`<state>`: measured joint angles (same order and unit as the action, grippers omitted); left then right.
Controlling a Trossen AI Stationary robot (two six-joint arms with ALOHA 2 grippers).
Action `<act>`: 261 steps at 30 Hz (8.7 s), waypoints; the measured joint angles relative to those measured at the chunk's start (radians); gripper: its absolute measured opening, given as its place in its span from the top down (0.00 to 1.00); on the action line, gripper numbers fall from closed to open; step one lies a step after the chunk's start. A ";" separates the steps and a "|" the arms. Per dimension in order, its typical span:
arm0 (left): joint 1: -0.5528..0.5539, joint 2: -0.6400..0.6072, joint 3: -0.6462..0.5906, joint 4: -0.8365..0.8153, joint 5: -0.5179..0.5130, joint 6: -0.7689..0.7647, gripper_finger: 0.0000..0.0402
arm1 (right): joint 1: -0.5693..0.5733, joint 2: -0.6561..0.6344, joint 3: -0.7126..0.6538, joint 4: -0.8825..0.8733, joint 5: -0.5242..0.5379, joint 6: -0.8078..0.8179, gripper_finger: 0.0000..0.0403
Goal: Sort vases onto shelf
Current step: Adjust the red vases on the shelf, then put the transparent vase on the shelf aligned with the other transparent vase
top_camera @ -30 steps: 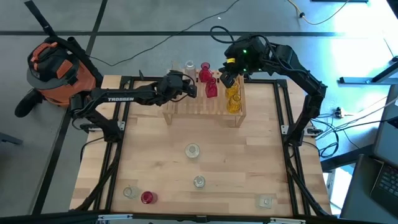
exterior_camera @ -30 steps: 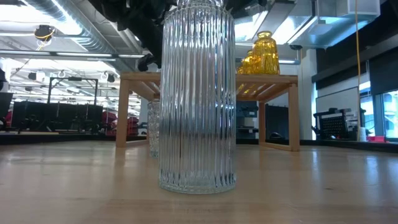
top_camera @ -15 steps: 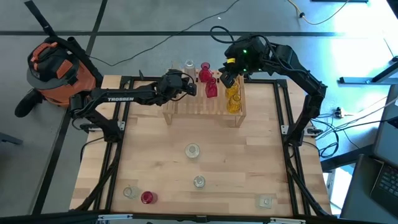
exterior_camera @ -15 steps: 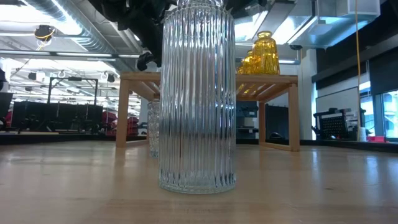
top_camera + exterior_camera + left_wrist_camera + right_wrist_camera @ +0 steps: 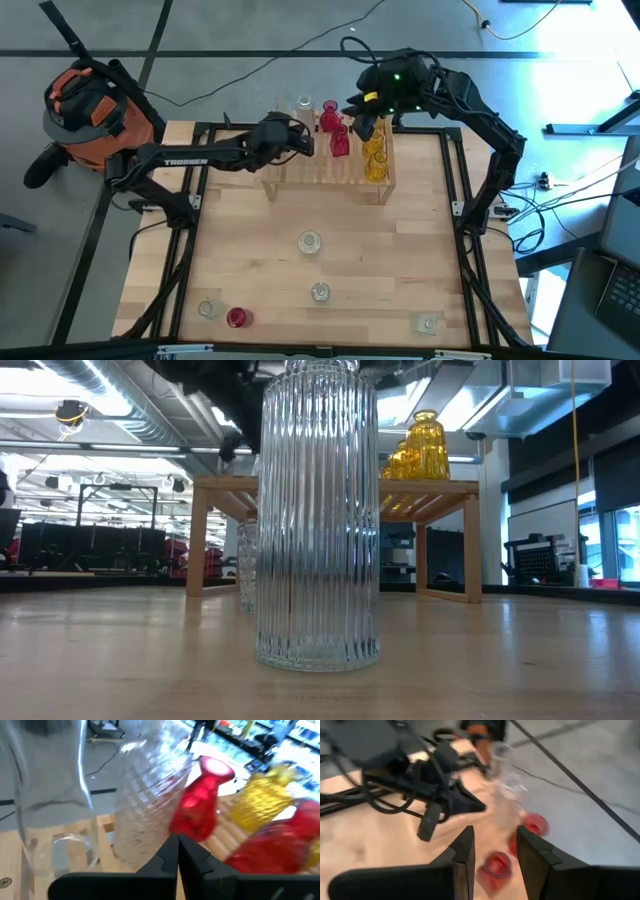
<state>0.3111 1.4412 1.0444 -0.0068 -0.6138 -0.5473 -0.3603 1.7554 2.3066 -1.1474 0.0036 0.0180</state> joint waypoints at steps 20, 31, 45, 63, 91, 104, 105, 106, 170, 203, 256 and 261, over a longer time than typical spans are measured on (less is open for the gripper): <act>-0.046 -0.130 -0.001 -0.133 0.233 -0.077 1.00 | -0.086 0.136 0.000 -0.240 -0.048 -0.124 0.98; -0.043 -0.058 0.000 -0.098 0.324 -0.160 1.00 | -0.085 0.155 0.001 -0.308 0.015 -0.152 0.99; -0.042 -0.020 0.000 -0.060 0.328 -0.187 1.00 | -0.077 0.238 0.000 -0.321 0.002 -0.164 1.00; -0.042 -0.020 0.000 -0.059 0.320 -0.184 1.00 | -0.078 0.278 0.000 -0.288 -0.076 -0.162 1.00; -0.046 -0.020 0.000 -0.084 0.315 -0.184 1.00 | -0.140 0.210 0.051 -0.005 -0.062 -0.067 1.00; -0.046 -0.023 0.000 -0.091 0.315 -0.184 1.00 | -0.190 0.260 0.050 0.045 -0.102 -0.103 1.00; -0.046 -0.023 0.000 -0.091 0.315 -0.184 1.00 | -0.190 0.267 0.050 0.046 -0.102 -0.104 1.00; -0.046 -0.023 0.000 -0.091 0.315 -0.184 1.00 | -0.190 0.272 0.050 0.047 -0.102 -0.104 1.00; -0.074 -0.112 -0.001 -0.193 0.182 -0.157 1.00 | -0.197 0.176 0.049 0.019 -0.032 -0.092 1.00; -1.168 -0.344 -0.112 -0.558 0.784 -0.562 1.00 | 0.053 -0.367 -0.329 -0.154 -0.022 0.008 1.00; -1.038 -0.231 -0.075 -1.081 0.812 -0.698 0.95 | 0.053 -0.395 -0.502 -0.005 -0.173 0.062 1.00; -0.737 -0.292 0.145 -1.424 0.781 -0.468 0.95 | 0.053 -0.394 -0.502 -0.005 -0.180 0.068 1.00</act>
<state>-0.4259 1.1492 1.1898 -1.4307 0.1677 -1.0149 -0.3077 1.3609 1.8042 -1.1526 -0.1764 0.0864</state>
